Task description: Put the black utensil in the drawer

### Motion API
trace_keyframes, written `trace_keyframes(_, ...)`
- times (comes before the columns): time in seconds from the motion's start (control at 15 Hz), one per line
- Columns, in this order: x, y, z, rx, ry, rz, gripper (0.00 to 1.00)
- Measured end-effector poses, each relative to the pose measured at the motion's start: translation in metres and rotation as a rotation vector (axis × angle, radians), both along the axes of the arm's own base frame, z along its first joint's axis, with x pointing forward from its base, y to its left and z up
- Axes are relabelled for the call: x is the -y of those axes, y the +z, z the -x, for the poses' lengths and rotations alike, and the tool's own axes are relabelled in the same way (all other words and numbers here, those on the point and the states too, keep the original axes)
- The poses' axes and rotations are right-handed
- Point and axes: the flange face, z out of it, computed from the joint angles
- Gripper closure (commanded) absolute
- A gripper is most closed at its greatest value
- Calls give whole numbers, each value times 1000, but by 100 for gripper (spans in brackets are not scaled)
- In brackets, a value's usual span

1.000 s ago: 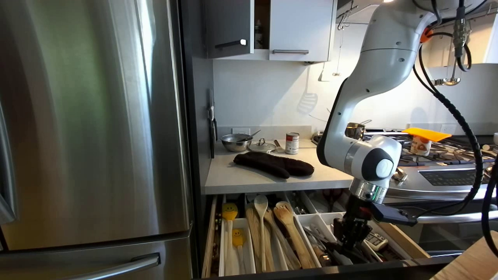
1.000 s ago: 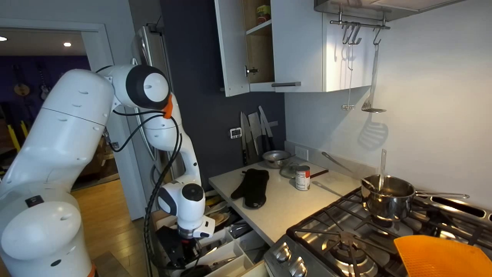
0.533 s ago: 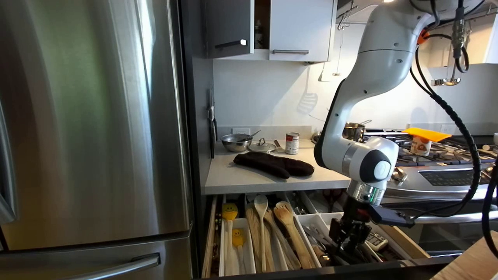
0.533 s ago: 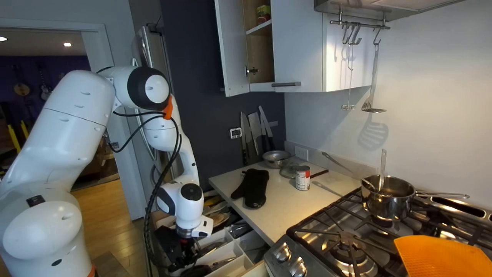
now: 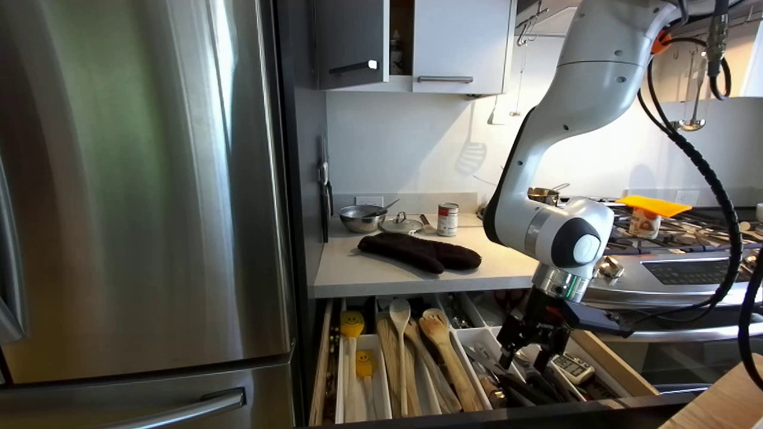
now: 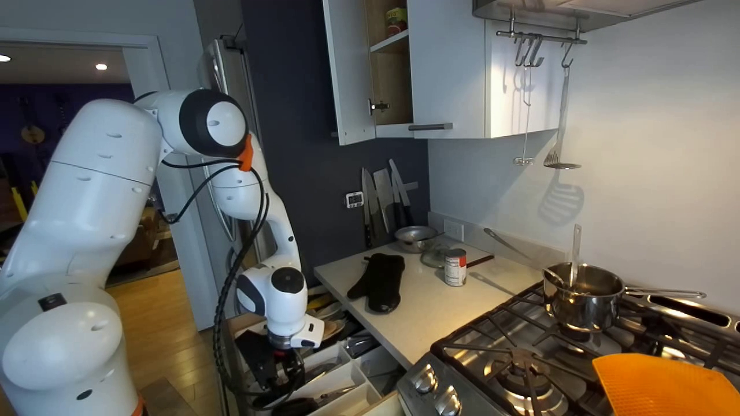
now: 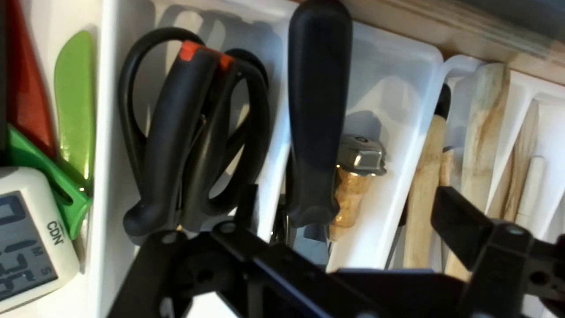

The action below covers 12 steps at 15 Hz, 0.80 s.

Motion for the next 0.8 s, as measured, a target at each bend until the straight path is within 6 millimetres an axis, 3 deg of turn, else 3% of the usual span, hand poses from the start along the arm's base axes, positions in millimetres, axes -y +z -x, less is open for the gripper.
trace_keyframes(0.4,25,33,12,9,-93,61,0)
trace_keyframes(0.8,60,81,11,72,-186,93,0)
